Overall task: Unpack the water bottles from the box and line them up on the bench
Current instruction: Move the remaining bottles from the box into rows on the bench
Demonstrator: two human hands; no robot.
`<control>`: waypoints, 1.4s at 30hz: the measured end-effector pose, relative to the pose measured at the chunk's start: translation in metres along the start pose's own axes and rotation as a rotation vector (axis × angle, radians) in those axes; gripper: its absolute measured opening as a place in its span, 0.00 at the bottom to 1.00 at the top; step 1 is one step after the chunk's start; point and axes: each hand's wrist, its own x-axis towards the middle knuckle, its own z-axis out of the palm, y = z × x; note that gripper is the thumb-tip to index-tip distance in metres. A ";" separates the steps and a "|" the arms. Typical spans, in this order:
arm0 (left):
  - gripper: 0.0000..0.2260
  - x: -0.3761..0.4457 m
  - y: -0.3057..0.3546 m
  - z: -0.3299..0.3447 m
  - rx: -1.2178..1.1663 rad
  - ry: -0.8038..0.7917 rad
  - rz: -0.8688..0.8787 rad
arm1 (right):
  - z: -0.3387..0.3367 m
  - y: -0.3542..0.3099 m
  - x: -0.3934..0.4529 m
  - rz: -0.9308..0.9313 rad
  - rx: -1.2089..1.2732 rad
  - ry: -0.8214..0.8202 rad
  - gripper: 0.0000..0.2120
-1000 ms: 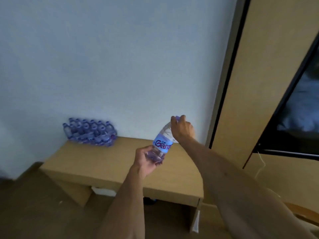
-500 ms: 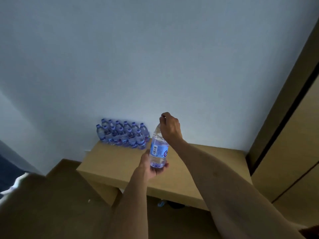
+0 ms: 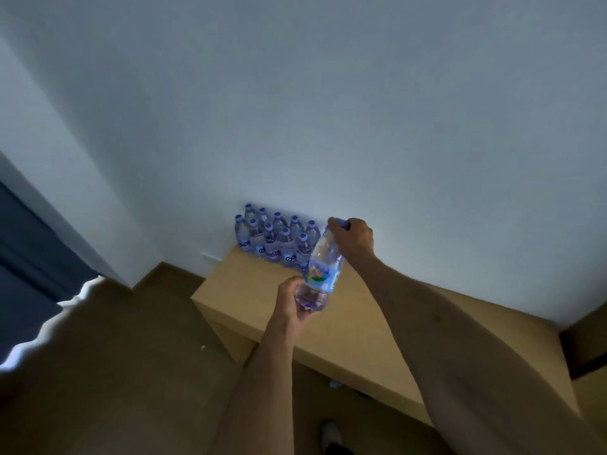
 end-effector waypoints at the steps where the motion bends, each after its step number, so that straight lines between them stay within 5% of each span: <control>1: 0.16 0.009 0.013 -0.004 0.008 0.001 0.003 | 0.011 -0.006 0.010 0.013 0.036 0.003 0.16; 5: 0.28 0.049 0.064 -0.017 0.187 -0.014 -0.069 | 0.068 -0.044 0.049 -0.020 0.142 -0.025 0.15; 11: 0.32 0.100 0.136 -0.026 0.523 -0.007 -0.214 | 0.130 -0.100 0.104 -0.157 0.175 -0.148 0.13; 18: 0.30 0.148 0.163 -0.025 0.401 -0.055 -0.100 | 0.132 -0.121 0.163 -0.261 -0.301 -0.196 0.21; 26: 0.24 0.188 0.172 0.001 0.368 -0.195 -0.175 | 0.094 -0.116 0.199 -0.104 -0.344 -0.005 0.10; 31: 0.20 0.201 0.176 0.013 0.420 -0.243 -0.203 | 0.068 -0.095 0.204 0.020 -0.316 0.140 0.12; 37: 0.28 0.213 0.163 0.028 0.648 -0.352 -0.235 | 0.045 -0.078 0.204 0.196 -0.402 0.196 0.14; 42: 0.23 0.216 0.147 0.051 0.558 -0.454 -0.344 | 0.018 -0.072 0.204 0.305 -0.442 0.267 0.07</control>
